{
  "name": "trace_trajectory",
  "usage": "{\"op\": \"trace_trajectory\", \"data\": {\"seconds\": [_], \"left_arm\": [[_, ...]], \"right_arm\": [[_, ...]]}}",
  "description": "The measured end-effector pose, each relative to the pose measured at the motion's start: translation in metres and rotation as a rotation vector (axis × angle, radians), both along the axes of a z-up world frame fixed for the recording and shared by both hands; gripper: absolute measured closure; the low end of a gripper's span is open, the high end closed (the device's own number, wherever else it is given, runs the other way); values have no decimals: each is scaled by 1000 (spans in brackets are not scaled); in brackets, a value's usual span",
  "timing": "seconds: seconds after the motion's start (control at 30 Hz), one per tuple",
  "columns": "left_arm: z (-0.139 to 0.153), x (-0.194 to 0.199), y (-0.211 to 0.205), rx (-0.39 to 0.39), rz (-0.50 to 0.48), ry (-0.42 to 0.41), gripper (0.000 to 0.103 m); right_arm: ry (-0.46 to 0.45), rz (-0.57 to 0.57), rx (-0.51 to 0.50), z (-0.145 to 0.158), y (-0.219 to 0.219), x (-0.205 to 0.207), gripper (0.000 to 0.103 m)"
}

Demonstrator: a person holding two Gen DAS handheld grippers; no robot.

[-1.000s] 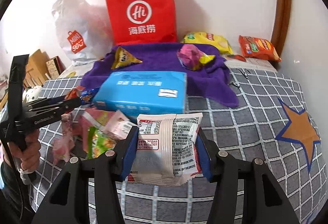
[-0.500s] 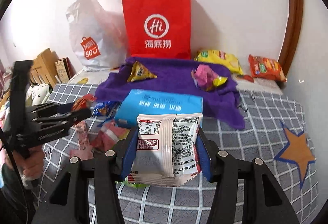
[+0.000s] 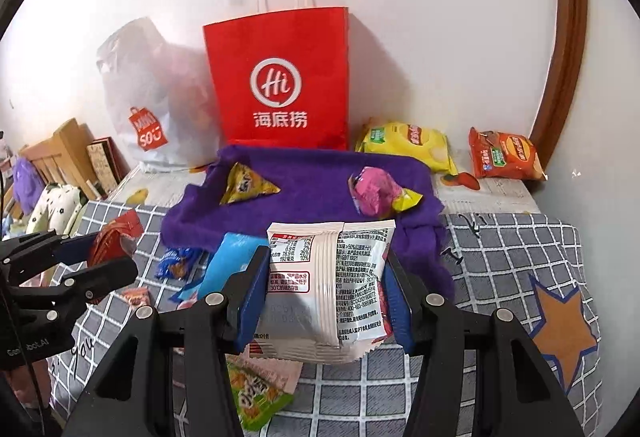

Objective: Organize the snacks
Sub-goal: 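Carry the red bag in the left tool and white bag in the right over the towel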

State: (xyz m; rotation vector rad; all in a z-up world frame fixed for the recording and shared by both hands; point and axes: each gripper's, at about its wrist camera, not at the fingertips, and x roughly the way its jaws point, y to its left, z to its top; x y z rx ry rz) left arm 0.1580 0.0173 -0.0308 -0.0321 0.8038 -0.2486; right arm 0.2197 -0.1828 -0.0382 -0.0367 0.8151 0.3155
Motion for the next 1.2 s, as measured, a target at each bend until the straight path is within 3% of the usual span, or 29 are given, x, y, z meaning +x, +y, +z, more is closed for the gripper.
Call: {"op": "trace_trajectory", "data": {"seconds": [0.3, 0.6, 0.9, 1.2], "left_arm": [[23, 48, -4, 24, 19, 3, 63], [33, 104, 18, 25, 84, 4, 63], [2, 151, 36, 7, 101, 62, 63], [-50, 174, 62, 18, 133, 159, 63]], "right_arm": [[-8, 8, 1, 14, 4, 45, 50], [-10, 17, 42, 16, 13, 106, 50], [6, 51, 31, 1, 29, 155, 50], [81, 98, 21, -42, 37, 178, 50]]}}
